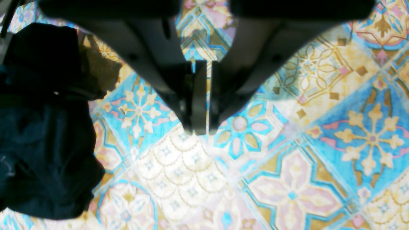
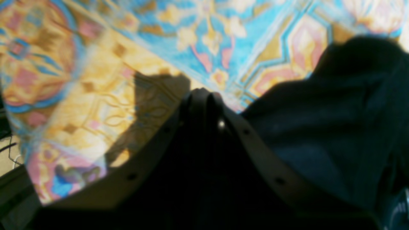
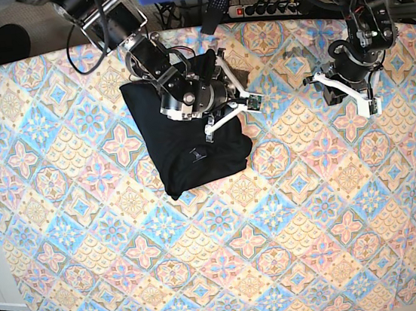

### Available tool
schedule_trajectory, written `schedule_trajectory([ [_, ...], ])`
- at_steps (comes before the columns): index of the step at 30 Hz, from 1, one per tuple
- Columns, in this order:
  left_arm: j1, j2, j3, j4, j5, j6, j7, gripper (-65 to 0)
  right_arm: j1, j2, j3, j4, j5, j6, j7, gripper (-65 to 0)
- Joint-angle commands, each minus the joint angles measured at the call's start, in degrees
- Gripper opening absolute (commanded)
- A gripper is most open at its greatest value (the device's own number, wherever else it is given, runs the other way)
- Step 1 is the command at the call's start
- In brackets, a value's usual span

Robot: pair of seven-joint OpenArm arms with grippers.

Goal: Fold the T-shirt properly
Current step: 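Drag the folded shirt with the right gripper and flatten its edges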

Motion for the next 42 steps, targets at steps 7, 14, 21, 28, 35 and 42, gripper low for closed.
schedule_trajectory([
  [7, -0.36, -0.52, -0.15, 1.12, -0.91, -0.11, -0.88, -65.0, 1.21, -0.71, 8.06, -0.60, 0.59, -0.07, 1.21, -63.6],
  [14, -0.45, -0.52, 0.03, 1.12, -0.91, -0.11, -0.88, -65.0, 1.13, 2.90, 17.56, -2.18, 0.59, -0.07, 2.70, -63.6],
  [21, -0.45, -0.52, 0.03, 1.12, -0.91, -0.11, -0.88, -65.0, 1.13, 7.82, 24.33, -2.54, 0.67, -0.07, 3.67, -63.6],
  [28, -0.36, -0.35, 0.11, 1.12, -0.91, -0.11, -0.88, -65.0, 1.21, 12.74, 25.47, -2.54, 0.67, -0.07, 3.76, -63.6],
  [35, -0.27, -0.26, 0.11, 1.12, -0.91, -0.11, -0.88, -65.0, 1.13, 14.50, 25.47, -1.57, 0.67, -0.07, 3.76, -63.6],
  [42, -0.27, -0.17, 0.20, 1.12, -0.91, -0.11, -0.88, -65.0, -2.57, 14.24, 25.47, 10.30, 0.76, -0.07, 3.23, -63.6],
])
